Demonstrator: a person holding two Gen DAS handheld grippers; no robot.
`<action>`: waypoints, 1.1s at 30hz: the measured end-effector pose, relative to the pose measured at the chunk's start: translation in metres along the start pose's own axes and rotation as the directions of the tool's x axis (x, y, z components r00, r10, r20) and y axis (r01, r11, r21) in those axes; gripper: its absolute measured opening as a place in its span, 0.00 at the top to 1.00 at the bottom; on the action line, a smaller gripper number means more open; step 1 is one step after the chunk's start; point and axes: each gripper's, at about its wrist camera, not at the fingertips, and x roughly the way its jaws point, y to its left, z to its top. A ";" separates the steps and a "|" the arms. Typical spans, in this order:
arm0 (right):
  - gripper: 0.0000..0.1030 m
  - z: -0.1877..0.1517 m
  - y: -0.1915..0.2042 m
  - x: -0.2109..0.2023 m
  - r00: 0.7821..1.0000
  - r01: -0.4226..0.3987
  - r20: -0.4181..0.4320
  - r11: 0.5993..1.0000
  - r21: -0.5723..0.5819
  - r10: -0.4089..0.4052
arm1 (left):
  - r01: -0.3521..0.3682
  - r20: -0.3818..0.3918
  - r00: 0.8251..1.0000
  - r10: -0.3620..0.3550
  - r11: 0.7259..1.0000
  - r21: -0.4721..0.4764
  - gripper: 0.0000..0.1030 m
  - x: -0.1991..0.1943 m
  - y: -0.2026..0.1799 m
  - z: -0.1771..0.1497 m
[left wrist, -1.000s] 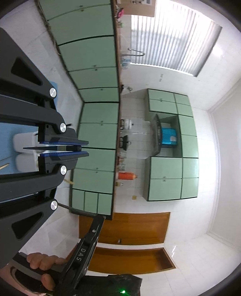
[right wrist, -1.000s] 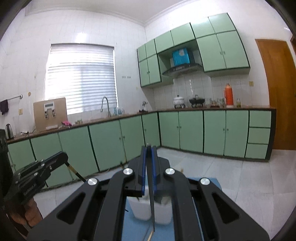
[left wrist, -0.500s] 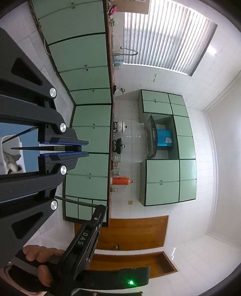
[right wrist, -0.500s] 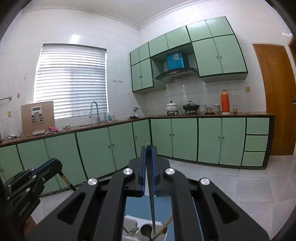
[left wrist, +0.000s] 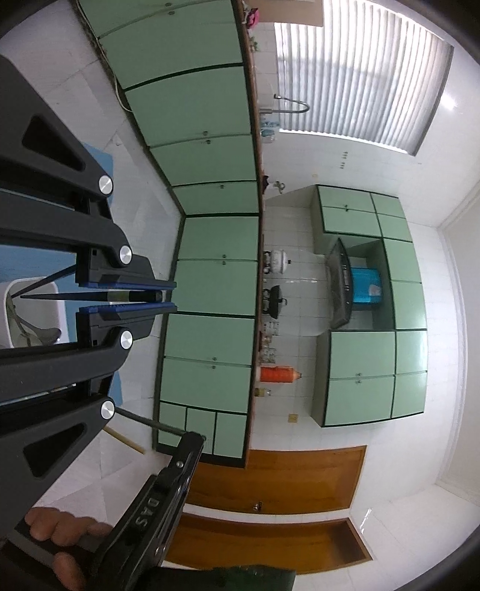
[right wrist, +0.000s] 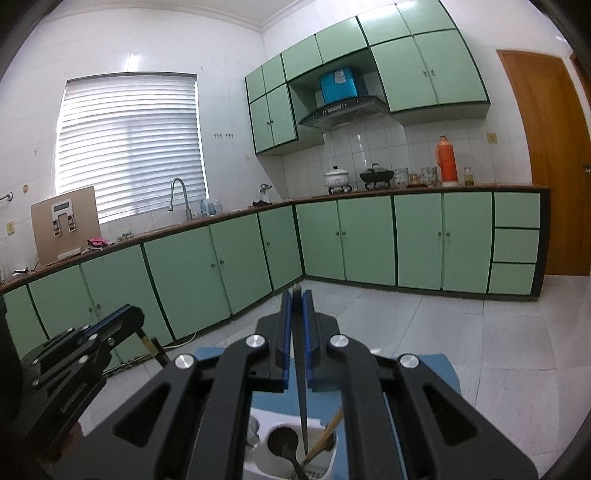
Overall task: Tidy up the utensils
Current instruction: 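Lift both chopsticks over the white caddy and open both tools to release them, then move both open tools back toward the last chopsticks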
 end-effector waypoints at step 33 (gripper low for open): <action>0.62 -0.033 -0.012 -0.036 0.996 0.085 0.016 0.996 0.011 -0.085 | -0.047 -0.010 0.999 0.047 0.999 -0.010 0.55 -0.014 0.011 -0.018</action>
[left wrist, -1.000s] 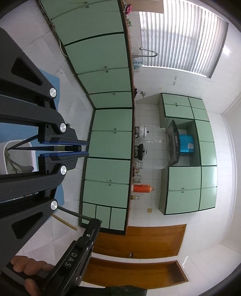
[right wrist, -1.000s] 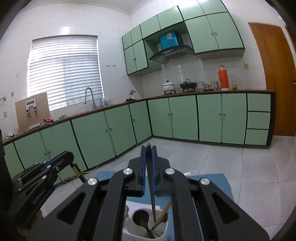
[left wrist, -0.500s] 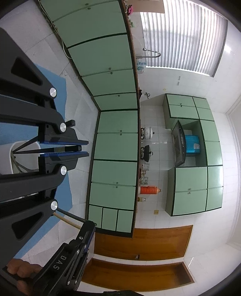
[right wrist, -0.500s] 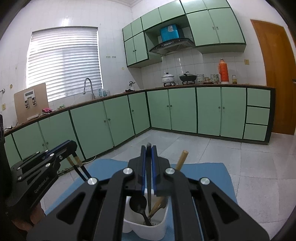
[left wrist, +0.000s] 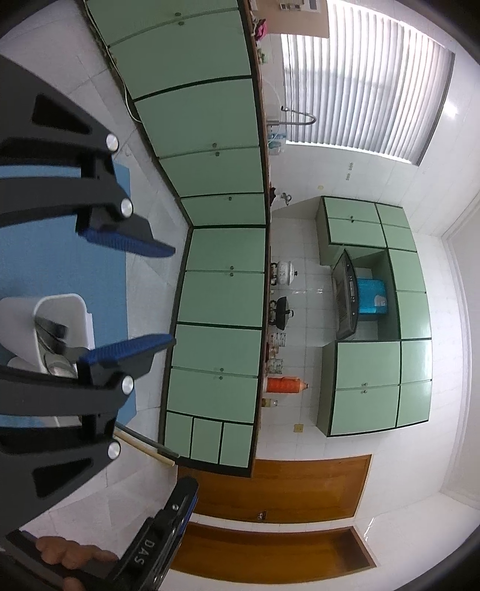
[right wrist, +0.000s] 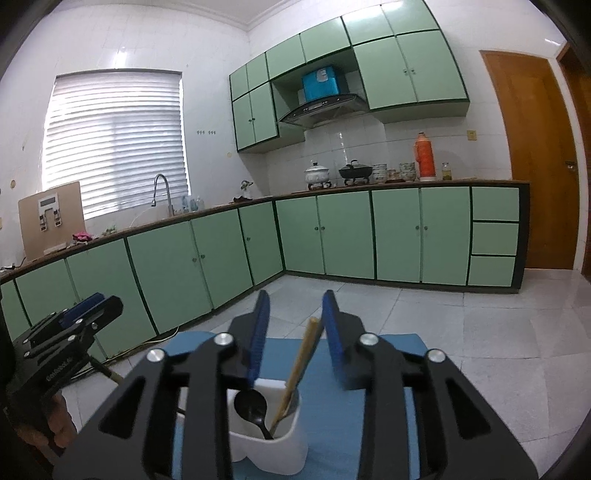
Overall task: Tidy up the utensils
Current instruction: 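Move both open tools back toward the last chopsticks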
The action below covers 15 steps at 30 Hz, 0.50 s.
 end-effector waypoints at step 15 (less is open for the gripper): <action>0.18 -0.052 -0.013 -0.057 1.000 0.016 0.000 0.998 0.059 -0.016 | -0.018 0.016 1.000 0.019 1.000 -0.024 0.11 -0.061 0.010 -0.037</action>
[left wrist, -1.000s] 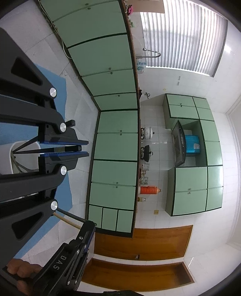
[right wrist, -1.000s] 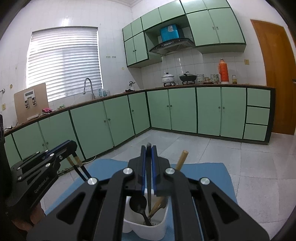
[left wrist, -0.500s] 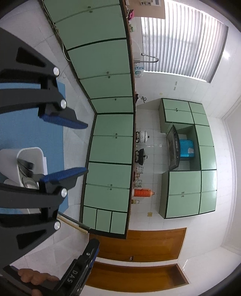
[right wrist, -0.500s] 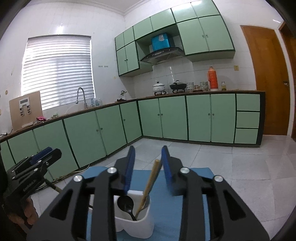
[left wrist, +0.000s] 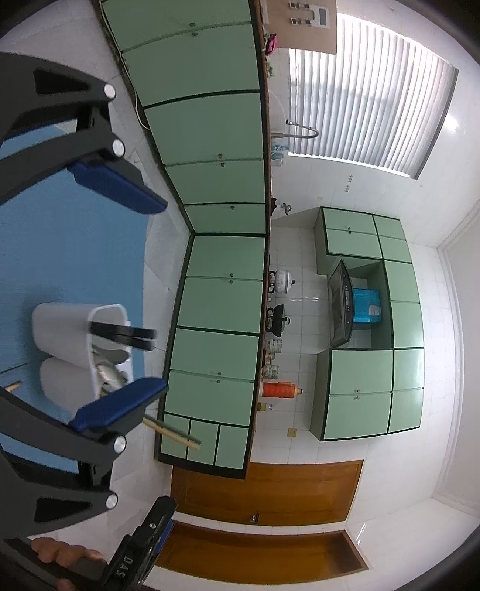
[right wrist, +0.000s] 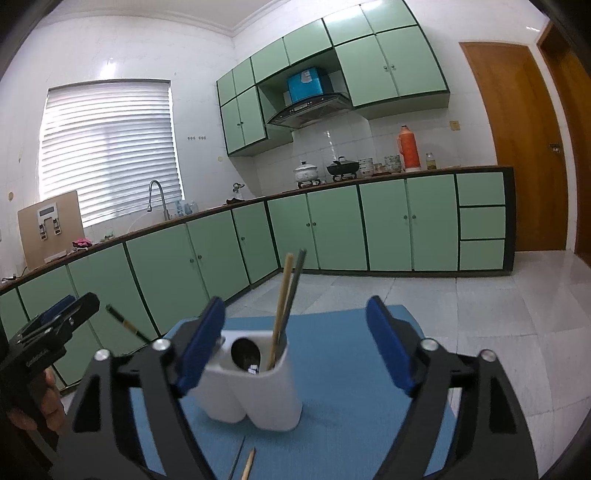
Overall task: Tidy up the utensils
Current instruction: 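Move both open tools back toward the last chopsticks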
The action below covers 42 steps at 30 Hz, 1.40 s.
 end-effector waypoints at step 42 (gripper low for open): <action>0.07 -0.175 0.037 -0.119 0.979 0.010 -0.200 0.997 -0.071 -0.025 | -0.031 -0.200 0.979 0.041 0.998 0.051 0.06 -0.128 -0.001 -0.143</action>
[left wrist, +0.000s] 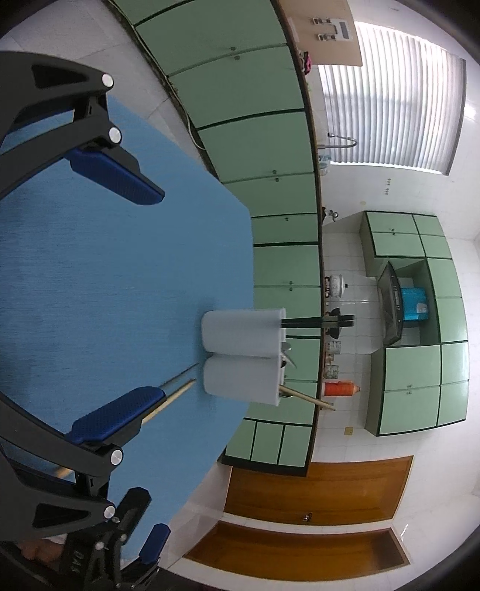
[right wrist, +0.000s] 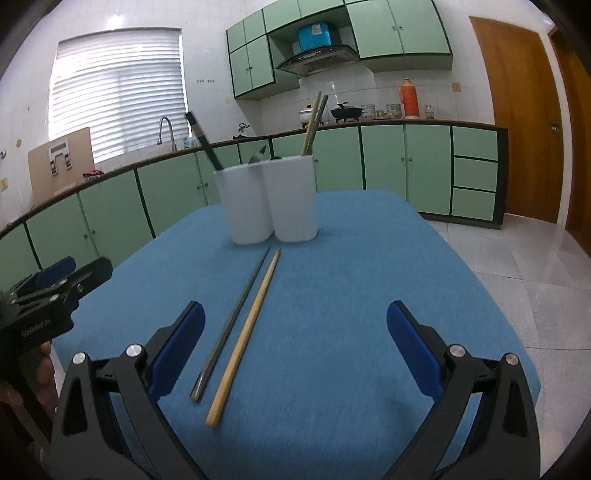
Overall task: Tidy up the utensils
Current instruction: 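Move both open tools back toward the last chopsticks, then grasp the wooden chopstick with the right tool while the left tool grasps the grey chopstick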
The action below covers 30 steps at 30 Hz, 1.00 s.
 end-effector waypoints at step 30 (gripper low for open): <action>0.68 -0.062 0.056 -0.022 0.999 0.030 0.023 0.990 -0.141 -0.027 | -0.026 -0.016 1.000 0.026 1.000 -0.001 0.06 -0.029 -0.001 -0.037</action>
